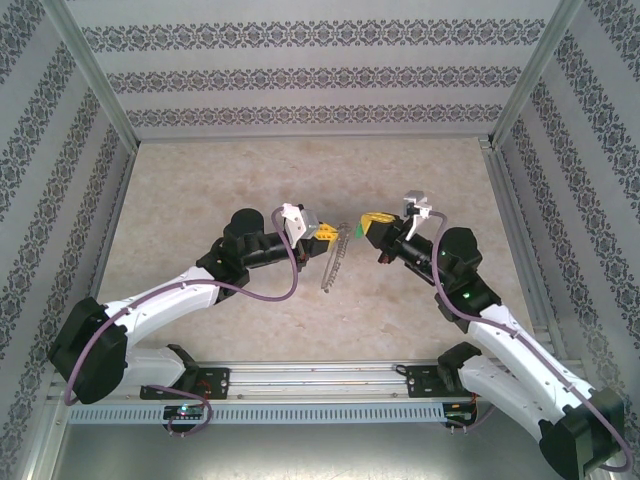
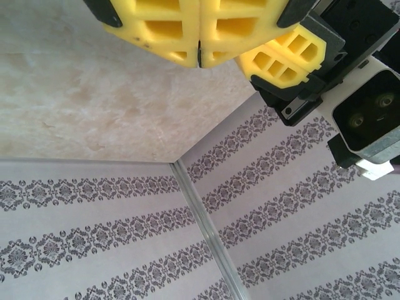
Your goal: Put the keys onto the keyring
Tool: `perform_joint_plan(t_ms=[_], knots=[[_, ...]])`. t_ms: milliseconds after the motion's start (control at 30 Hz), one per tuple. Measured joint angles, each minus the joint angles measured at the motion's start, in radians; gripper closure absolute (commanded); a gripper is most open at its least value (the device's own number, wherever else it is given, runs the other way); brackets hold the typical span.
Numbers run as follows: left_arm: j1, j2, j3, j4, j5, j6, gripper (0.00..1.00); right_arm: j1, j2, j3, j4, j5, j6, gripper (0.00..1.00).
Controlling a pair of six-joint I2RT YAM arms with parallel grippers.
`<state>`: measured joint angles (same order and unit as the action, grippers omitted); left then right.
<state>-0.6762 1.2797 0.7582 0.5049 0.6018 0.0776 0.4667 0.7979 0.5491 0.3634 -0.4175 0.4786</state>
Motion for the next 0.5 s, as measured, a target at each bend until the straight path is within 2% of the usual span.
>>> perform_joint_plan(t_ms=[233, 500], knots=[[-0.002, 0.000, 0.000, 0.002, -0.002, 0.000, 1.00, -0.007, -0.005, -0.058, -0.040, 0.014, 0.017, 1.00], [-0.004, -0.002, -0.004, 0.011, -0.012, -0.001, 1.00, -0.007, 0.004, -0.144, -0.126, 0.092, 0.024, 1.00]])
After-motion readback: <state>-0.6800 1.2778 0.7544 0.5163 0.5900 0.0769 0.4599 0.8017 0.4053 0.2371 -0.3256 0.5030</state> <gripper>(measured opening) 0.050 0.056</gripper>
